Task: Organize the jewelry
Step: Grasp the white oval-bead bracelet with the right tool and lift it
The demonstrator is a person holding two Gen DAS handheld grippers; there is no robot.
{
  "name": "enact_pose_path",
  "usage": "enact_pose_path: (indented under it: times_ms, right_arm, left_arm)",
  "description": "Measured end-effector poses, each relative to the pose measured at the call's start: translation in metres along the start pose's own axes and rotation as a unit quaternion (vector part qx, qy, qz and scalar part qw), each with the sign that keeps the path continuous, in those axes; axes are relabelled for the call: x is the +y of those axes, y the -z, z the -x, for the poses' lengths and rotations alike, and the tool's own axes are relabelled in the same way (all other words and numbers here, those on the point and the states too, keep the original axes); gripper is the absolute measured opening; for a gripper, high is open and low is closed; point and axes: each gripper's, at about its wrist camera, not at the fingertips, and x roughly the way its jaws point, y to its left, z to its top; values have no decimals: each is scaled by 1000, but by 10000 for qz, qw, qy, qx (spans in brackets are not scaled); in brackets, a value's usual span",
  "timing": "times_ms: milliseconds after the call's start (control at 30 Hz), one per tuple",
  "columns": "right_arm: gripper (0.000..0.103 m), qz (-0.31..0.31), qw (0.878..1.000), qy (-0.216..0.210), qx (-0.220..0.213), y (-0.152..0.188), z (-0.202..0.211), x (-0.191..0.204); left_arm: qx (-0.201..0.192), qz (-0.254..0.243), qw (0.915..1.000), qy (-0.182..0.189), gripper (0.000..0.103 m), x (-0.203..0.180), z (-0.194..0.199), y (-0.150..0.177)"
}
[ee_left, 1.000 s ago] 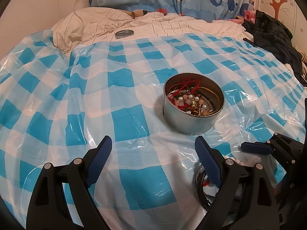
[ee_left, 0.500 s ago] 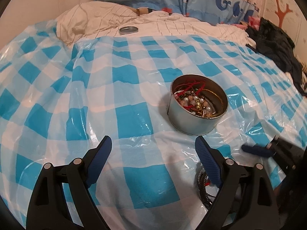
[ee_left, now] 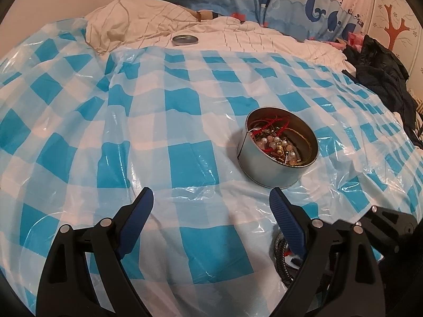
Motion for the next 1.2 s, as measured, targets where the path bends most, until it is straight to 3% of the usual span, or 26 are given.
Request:
enact_pose_path:
  times_ms: [67, 133, 233, 367, 400, 567, 700, 833, 867, 933, 967, 1033, 1133, 1200]
  right_arm:
    - [32, 67, 9999, 27, 104, 2, -5, 2]
    - [14, -84, 9998, 43, 159, 2, -6, -5]
    - [10, -968, 9947, -309, 151, 1, -5, -35]
    - [8, -2180, 9736, -682, 40, 5, -1, -79]
    - [8, -2545, 9635, -833, 8, 8, 0, -91]
    - [8, -3394, 9325, -1226, 152, 20, -6, -116]
    - [8, -3697, 9183, -1354, 414, 28, -17, -121]
    - [9, -3725, 9166, -1384, 433, 29, -19, -120]
    - [9, -3720, 9168, -1385, 439, 30, -19, -119]
    - [9, -3721, 9167, -1385, 450, 31, -20, -119]
    - [9, -3730, 9162, -1389, 455, 32, -21, -119]
    - [9, -3760, 9149, -1387, 477, 33, -22, -120]
    - [9, -3754, 9153, -1374, 502, 34, -23, -120]
    - [9, -3749, 9155, -1373, 495, 34, -22, -120]
  left_arm:
    - [8, 1, 10000, -3, 85, -1, 0, -1]
    - [2, -6, 10000, 8, 85, 0, 0, -1]
    - [0, -9, 10000, 15, 85, 0, 0, -1]
    - [38, -40, 9999, 121, 85, -3, -1, -1]
    - [66, -72, 9998, 197, 86, -6, -1, 0]
    - [269, -544, 9969, 494, 86, -28, -7, 8]
    - [364, -848, 9941, 568, 86, -43, -11, 14]
    - [347, -1010, 9925, 591, 84, -49, -13, 20]
    - [342, -1021, 9923, 605, 79, -50, -13, 21]
    - [557, -1107, 9902, 642, 49, -51, -20, 22]
    - [604, -1156, 9890, 699, 44, -53, -21, 24]
    - [641, -1297, 9867, 743, 22, -57, -21, 25]
    - [659, -1510, 9829, 823, 3, -65, -19, 28]
    - [636, -1573, 9821, 819, 0, -67, -16, 28]
